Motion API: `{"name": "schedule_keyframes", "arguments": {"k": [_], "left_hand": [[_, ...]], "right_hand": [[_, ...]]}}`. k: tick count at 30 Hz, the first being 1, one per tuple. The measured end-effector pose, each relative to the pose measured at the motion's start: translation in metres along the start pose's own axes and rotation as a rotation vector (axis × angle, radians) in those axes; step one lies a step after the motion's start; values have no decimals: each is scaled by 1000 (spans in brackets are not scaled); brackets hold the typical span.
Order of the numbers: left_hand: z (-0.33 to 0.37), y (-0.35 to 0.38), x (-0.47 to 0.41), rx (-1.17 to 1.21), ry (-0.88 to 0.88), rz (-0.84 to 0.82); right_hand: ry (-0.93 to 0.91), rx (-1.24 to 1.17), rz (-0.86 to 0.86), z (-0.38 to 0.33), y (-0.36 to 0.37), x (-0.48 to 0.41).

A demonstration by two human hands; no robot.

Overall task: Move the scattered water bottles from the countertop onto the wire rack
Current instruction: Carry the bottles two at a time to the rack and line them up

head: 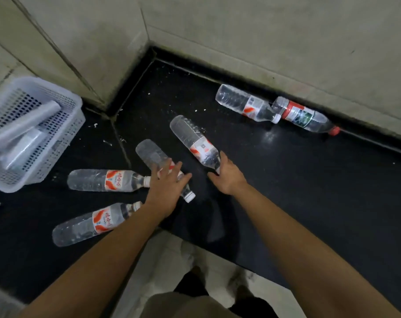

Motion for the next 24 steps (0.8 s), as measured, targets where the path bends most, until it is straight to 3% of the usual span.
{"name": "schedule_keyframes", "arguments": {"k": [7,11,16,21,24], "left_hand": [[-13,0,2,150,-45,139],[-30,-22,-4,452,-231,238],[-24,-73,-22,952,-447,316],[5,-89,-19,1419,-737,202],[34,-85,-15,1473,-702,147]], "right_hand": [[-5,-76,44,8,-6,10],[-110,-95,100,14,-56,23],[-164,-113,340,11,-141,30],[-208,112,391,18,-186,43],[-135,53,395,48,-192,58]]}}
Point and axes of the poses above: each hand's wrist, its own x-axis away from the middle knuckle, its own y-axis out of the palm, z = x × y, the point moved 5 cm from there along -x, towards the middle knuckle, and after that the axes turned 15 degrees about z, right-handed, at the moved point
